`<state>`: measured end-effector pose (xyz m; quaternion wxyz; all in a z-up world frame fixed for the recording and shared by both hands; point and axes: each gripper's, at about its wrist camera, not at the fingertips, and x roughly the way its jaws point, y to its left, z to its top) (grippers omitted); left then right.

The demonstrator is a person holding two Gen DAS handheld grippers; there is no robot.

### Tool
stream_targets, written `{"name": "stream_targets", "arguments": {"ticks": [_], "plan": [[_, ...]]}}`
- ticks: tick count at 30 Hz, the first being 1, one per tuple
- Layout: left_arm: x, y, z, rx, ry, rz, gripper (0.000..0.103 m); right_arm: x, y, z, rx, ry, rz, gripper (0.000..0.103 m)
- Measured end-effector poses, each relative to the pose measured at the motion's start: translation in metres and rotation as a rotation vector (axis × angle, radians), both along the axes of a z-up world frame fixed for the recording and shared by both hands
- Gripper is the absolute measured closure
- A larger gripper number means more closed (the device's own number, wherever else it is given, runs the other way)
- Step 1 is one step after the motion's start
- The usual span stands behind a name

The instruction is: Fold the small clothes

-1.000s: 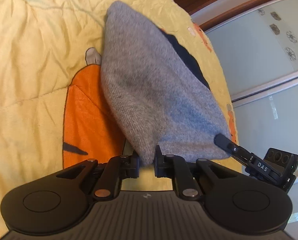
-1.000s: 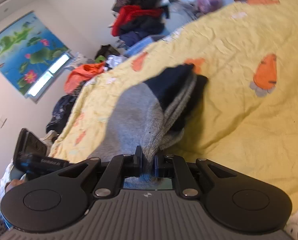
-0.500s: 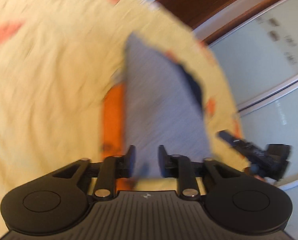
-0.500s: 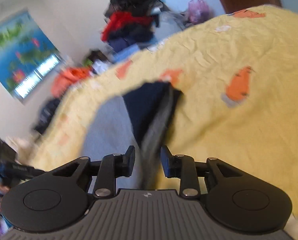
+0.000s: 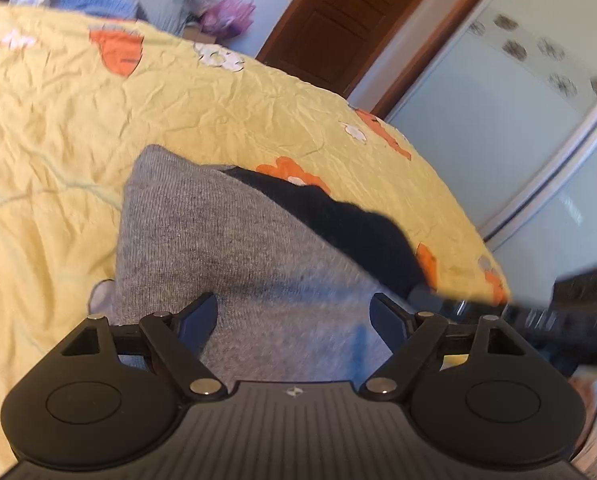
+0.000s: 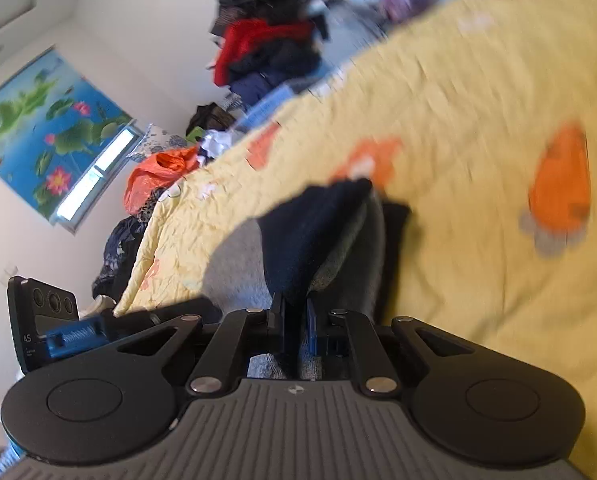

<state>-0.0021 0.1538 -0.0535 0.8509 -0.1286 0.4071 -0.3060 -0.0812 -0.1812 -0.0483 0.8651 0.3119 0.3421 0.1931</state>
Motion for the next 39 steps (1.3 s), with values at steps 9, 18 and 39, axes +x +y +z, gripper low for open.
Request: {"name": "stream_targets", "arguments": {"ticks": [9,18,39], "plan": [[-0.002,-0.009,0.031,0.04,-0.108,-0.019,0.019,0.005,-0.026,-0.001,-0.03,0.016,-0.078,0.062],[0.1,-0.035,-0.007,0.16,-0.024,0.082,0.018,0.099,0.001,-0.027,-0.062,0.155,-0.101,0.103],[-0.065,0.043,-0.003,0.099,0.08,-0.124,0.016,-0.103,0.007,-0.025,0.014,0.14,-0.047,0.089]]}}
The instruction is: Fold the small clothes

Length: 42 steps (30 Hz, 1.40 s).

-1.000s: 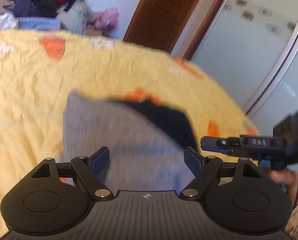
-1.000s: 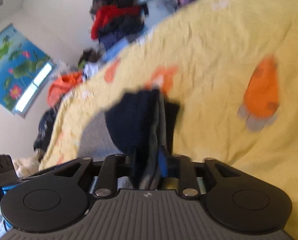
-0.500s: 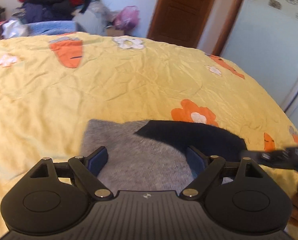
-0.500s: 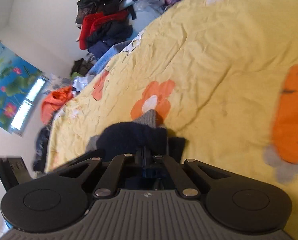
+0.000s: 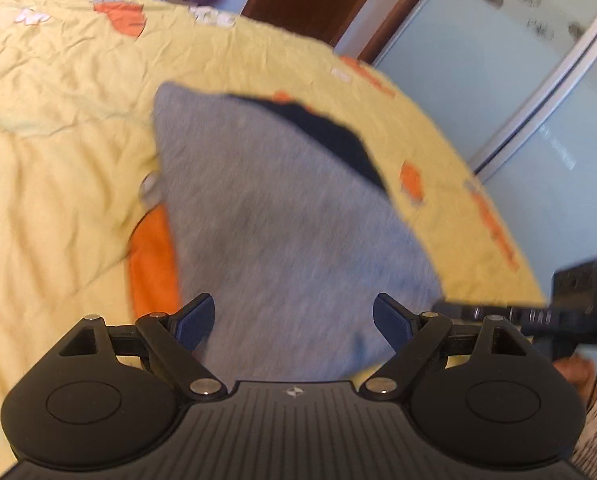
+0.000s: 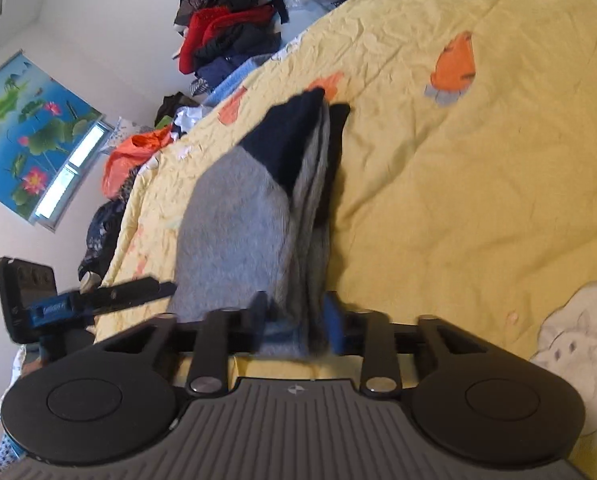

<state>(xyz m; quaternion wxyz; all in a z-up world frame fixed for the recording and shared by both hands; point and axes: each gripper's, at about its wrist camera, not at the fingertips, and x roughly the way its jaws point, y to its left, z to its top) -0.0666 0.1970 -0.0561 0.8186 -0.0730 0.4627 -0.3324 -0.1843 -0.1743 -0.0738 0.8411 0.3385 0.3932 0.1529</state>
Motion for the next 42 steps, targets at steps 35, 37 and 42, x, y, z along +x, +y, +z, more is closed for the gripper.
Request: {"name": "stream_targets", "arguments": {"ticks": [35,37,42], "plan": [[0.006,0.051,-0.035,-0.301,0.301,0.281,0.006,-0.021,-0.001,-0.013,0.082,0.01,-0.076,0.089],[0.006,0.051,-0.036,-0.287,0.306,0.273,0.049,-0.021,-0.002,-0.014,0.087,0.011,-0.078,0.089],[0.012,0.06,-0.046,-0.279,0.358,0.279,0.092,-0.02,-0.003,-0.015,0.112,0.017,-0.083,0.089]]}}
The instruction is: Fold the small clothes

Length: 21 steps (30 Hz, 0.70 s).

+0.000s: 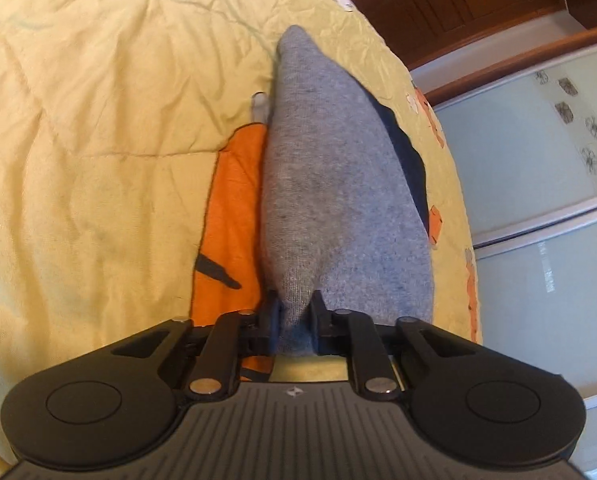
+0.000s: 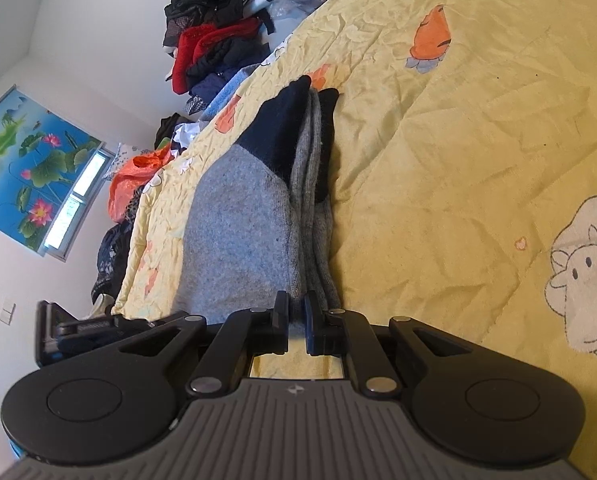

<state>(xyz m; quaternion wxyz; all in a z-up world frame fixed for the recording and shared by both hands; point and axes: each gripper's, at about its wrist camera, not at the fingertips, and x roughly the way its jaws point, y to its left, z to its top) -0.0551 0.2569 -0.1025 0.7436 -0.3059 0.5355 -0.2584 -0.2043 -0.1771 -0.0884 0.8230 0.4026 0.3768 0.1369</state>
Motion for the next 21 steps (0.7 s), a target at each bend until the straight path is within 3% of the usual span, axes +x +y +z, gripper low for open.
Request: {"name": "stream_targets", "arguments": {"ticks": [5,7,9,11,13,14,15,17,20,21], "plan": [[0.002,0.015,0.005,-0.028,-0.011,-0.01,0.093,-0.004,0.008,0.016,-0.011,-0.041,0.007,0.089],[0.001,0.016,0.004,0.012,-0.03,-0.025,0.093,-0.004,0.014,0.02,-0.095,-0.049,0.019,0.089],[-0.001,0.013,-0.001,0.045,-0.049,-0.045,0.094,0.002,0.021,0.014,-0.25,-0.008,0.024,0.089],[-0.004,0.008,0.008,0.099,-0.082,-0.06,0.09,0.002,0.021,0.011,-0.313,-0.012,0.037,0.089],[-0.009,-0.002,0.028,0.219,-0.138,-0.085,0.075,-0.002,0.024,0.024,-0.384,-0.035,0.031,0.079],[-0.014,-0.006,0.042,0.261,-0.191,-0.086,0.058,-0.005,0.028,0.034,-0.452,-0.076,0.029,0.079],[-0.02,-0.009,0.056,0.258,-0.255,-0.083,0.029,-0.007,0.032,0.042,-0.495,-0.115,0.037,0.079],[-0.025,-0.016,0.078,0.196,-0.358,-0.097,0.005,-0.004,0.041,0.054,-0.497,-0.174,0.075,0.079],[-0.02,-0.044,0.091,0.18,-0.475,-0.131,0.005,0.013,0.07,0.059,-0.621,-0.219,0.144,0.077],[-0.013,-0.056,0.089,0.213,-0.47,-0.133,0.005,0.019,0.079,0.056,-0.68,-0.215,0.158,0.063]]}}
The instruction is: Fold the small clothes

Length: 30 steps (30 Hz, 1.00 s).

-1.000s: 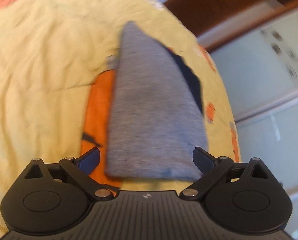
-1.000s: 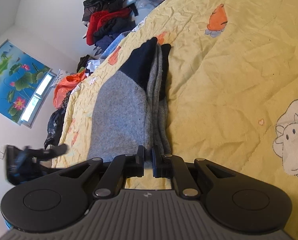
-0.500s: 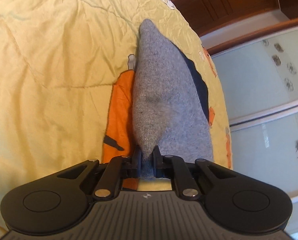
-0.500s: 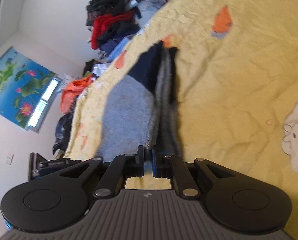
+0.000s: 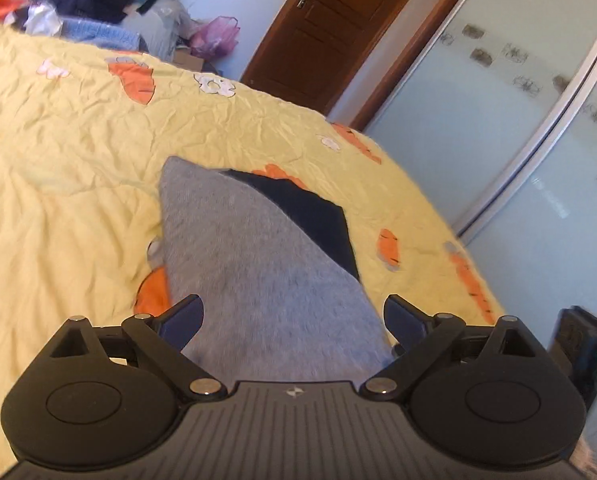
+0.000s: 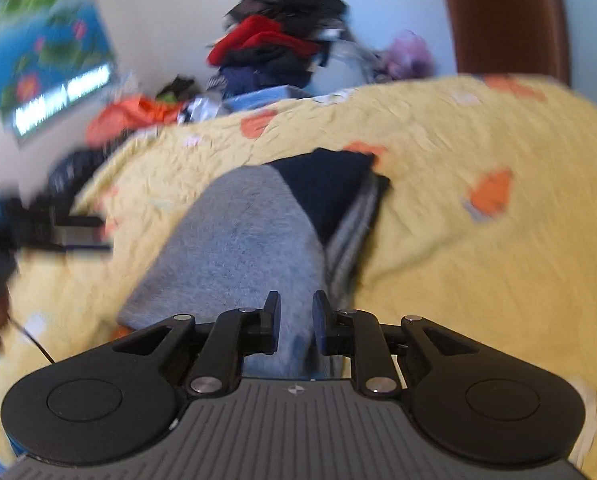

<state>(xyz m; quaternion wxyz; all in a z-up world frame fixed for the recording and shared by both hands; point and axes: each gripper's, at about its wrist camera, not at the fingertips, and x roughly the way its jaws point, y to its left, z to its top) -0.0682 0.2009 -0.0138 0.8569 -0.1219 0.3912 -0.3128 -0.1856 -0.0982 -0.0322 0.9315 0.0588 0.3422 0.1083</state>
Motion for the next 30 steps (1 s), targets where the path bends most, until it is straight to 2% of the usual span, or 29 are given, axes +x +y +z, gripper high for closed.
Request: {"name": "stream_targets", "arguments": {"ticks": [2,4,5,6,7,9,13,16,18,20,22,25,28,30], "plan": [[0.01,-0.019,-0.013,0.02,0.004,-0.018,0.005,0.005,0.011,-0.004,-0.099,0.013,-0.033,0.048],[0.014,-0.032,-0.032,0.082,0.008,-0.011,0.005,0.002,0.006,-0.008,-0.043,0.026,-0.026,0.048],[0.015,-0.037,-0.042,0.112,0.012,-0.009,0.005,0.002,0.002,-0.013,0.009,0.05,-0.016,0.052],[0.014,-0.041,-0.052,0.134,-0.001,-0.011,0.005,0.003,0.001,-0.018,0.045,0.078,-0.005,0.086],[0.011,-0.045,-0.06,0.161,-0.023,-0.004,0.006,0.004,0.001,-0.023,0.041,0.093,-0.01,0.093],[0.004,-0.052,-0.063,0.214,-0.073,-0.008,0.006,0.001,-0.003,-0.026,0.087,0.092,-0.024,0.094],[-0.003,-0.054,-0.054,0.222,-0.041,0.021,0.006,-0.007,-0.012,-0.013,0.155,0.051,-0.057,0.095],[-0.003,-0.057,-0.054,0.241,-0.027,0.035,0.006,-0.009,-0.014,-0.007,0.107,0.028,-0.063,0.095],[-0.004,-0.062,-0.06,0.28,-0.039,0.037,0.006,-0.003,-0.016,-0.02,0.063,0.072,-0.076,0.095],[-0.009,-0.067,-0.065,0.317,-0.075,0.036,0.004,-0.001,-0.017,-0.034,0.048,0.103,-0.042,0.095],[-0.014,-0.073,-0.066,0.355,-0.099,0.033,0.004,-0.001,-0.014,-0.025,0.022,0.109,-0.052,0.091],[-0.014,-0.074,-0.065,0.357,-0.094,0.041,0.003,0.006,-0.009,0.002,-0.03,0.017,-0.07,0.077],[-0.014,-0.076,-0.065,0.364,-0.095,0.041,0.003,0.035,-0.001,0.014,-0.006,-0.039,-0.024,0.077],[-0.014,-0.076,-0.066,0.361,-0.097,0.043,0.001,0.06,0.009,0.011,0.004,-0.037,0.026,0.077]]}}
